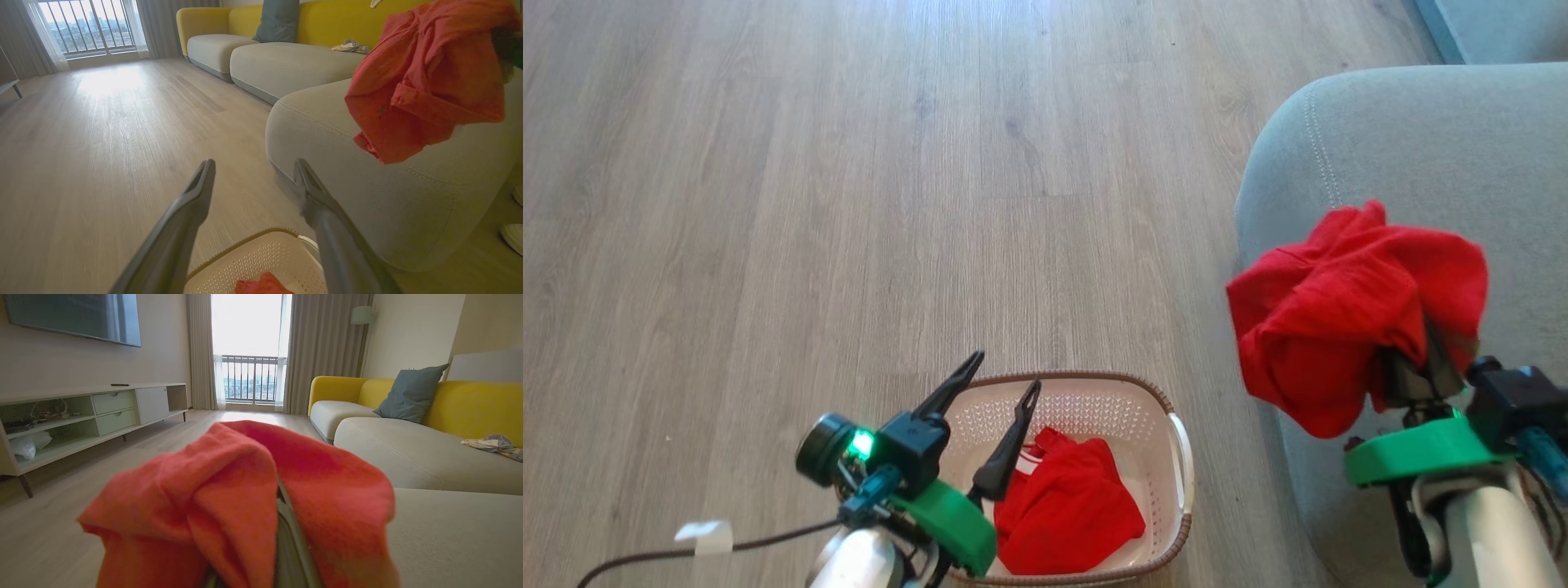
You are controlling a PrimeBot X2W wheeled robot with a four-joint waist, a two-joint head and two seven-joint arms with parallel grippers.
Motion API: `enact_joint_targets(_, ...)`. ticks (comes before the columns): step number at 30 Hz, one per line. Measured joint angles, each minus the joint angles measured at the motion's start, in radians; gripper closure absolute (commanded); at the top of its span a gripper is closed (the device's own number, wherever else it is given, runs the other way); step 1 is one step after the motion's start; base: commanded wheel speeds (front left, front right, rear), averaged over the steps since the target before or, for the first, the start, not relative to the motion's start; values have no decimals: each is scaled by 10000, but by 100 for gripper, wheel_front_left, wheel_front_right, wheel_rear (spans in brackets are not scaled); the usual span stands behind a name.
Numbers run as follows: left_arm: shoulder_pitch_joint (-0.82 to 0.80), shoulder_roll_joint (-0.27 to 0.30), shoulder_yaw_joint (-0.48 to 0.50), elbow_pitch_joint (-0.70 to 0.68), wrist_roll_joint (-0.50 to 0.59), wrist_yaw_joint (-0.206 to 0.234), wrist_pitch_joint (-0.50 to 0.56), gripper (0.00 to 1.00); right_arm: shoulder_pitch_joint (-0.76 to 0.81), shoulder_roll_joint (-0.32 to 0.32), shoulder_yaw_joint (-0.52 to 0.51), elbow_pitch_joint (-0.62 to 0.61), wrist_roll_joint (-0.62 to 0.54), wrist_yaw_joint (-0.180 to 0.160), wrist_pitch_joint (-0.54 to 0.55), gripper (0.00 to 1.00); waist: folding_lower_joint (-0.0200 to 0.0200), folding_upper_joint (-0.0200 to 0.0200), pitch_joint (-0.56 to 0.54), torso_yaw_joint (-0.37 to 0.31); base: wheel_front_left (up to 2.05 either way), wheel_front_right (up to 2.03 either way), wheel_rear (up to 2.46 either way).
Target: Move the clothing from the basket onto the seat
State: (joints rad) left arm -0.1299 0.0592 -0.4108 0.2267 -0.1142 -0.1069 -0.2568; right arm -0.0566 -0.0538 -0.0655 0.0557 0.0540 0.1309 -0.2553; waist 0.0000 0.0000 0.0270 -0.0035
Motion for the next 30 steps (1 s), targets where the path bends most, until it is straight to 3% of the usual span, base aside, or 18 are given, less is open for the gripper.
enact_joint_targets(20,346,-23,477,387,17,-130,2,0,267,73,-368,548,443,0,0,100,0,0,14,-147,0,0,0)
enact_joint_targets(30,355,-31,454,130,10,-132,2,0,247,81,-316,345,104,0,0,100,0,0,177,-870,0,0,0)
